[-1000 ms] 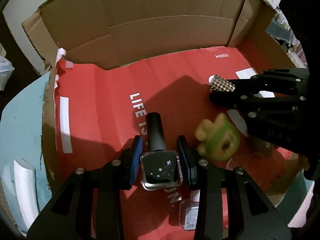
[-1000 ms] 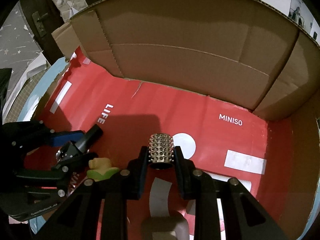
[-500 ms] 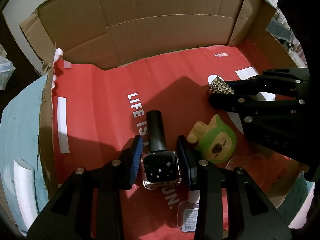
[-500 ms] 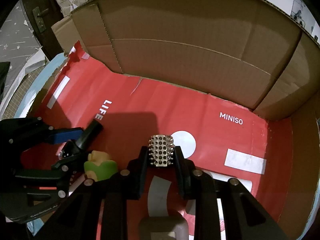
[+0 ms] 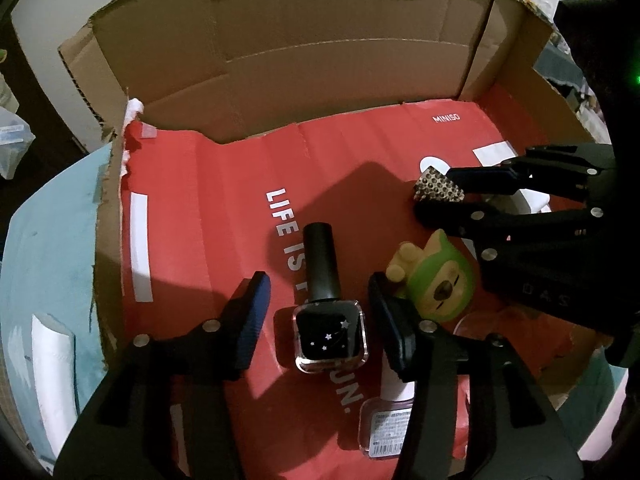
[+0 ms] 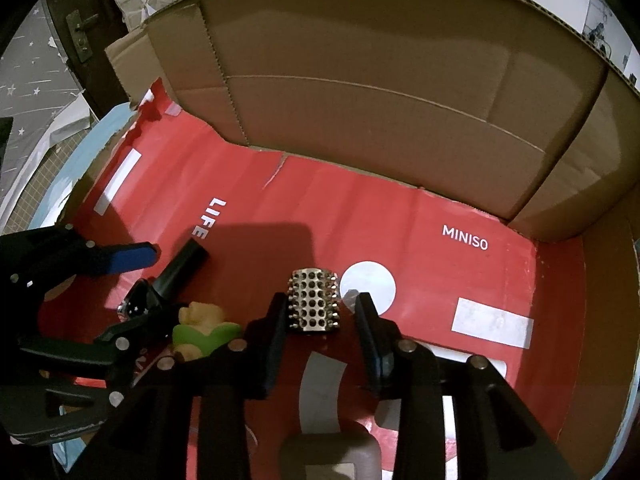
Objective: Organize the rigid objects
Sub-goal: 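Lower the nail polish and metal cylinder into the box and open both grippers, then withdraw both tools from the box back over the table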
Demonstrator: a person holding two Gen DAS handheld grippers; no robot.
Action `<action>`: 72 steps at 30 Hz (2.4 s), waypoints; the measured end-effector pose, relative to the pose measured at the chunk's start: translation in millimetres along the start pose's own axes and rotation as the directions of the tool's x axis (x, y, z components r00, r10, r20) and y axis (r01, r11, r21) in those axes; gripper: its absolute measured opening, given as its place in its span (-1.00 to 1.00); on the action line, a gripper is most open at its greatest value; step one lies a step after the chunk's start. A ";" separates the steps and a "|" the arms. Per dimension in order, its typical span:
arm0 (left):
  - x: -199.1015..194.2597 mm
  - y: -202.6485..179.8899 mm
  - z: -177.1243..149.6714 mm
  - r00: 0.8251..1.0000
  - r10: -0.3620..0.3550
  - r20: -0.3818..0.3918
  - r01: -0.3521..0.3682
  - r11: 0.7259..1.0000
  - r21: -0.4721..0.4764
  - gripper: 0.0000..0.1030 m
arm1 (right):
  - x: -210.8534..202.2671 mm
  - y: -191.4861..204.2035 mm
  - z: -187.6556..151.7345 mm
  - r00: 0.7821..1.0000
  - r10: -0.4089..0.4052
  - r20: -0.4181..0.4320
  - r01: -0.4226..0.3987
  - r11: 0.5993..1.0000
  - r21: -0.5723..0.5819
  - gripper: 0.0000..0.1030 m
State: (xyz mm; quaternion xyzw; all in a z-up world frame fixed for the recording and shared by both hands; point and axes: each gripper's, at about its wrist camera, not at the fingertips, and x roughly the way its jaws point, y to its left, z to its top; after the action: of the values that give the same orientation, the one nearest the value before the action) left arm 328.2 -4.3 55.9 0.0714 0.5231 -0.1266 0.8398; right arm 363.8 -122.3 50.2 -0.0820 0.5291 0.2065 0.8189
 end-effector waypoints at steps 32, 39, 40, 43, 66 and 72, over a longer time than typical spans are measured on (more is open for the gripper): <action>-141.6 -19.1 -86.8 0.921 0.010 0.390 0.037 0.993 -0.114 0.70 | -180.3 31.5 -104.1 0.932 -0.081 0.354 0.065 0.996 0.058 0.79; -173.4 -44.7 -140.1 0.846 0.054 0.530 -0.008 0.996 -0.088 0.85 | -223.9 46.9 -168.7 0.866 -0.117 0.486 0.082 0.992 0.091 1.00; -176.1 -48.0 -150.9 0.835 0.061 0.547 -0.010 0.995 -0.096 0.87 | -226.8 48.6 -178.3 0.856 -0.128 0.501 0.090 0.991 0.099 1.00; -179.6 -55.3 -173.1 0.810 0.076 0.581 -0.015 0.994 -0.110 0.89 | -229.9 53.7 -207.0 0.829 -0.180 0.529 0.130 0.983 0.132 1.00; -94.4 -80.1 -236.1 0.868 0.143 0.475 -0.058 0.980 -0.190 0.89 | -130.8 30.0 -279.4 0.837 -0.294 0.462 0.147 0.933 0.327 1.00; -94.1 -77.6 -236.6 0.862 0.154 0.484 -0.058 0.977 -0.207 0.89 | -129.5 27.3 -279.2 0.835 -0.295 0.464 0.142 0.931 0.337 1.00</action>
State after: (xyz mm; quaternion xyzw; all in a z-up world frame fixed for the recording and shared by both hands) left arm 62.7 -5.9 36.6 -0.0133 0.2942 -0.0449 0.9546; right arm 73.8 -228.7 50.0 0.0348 0.3064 0.0454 0.9502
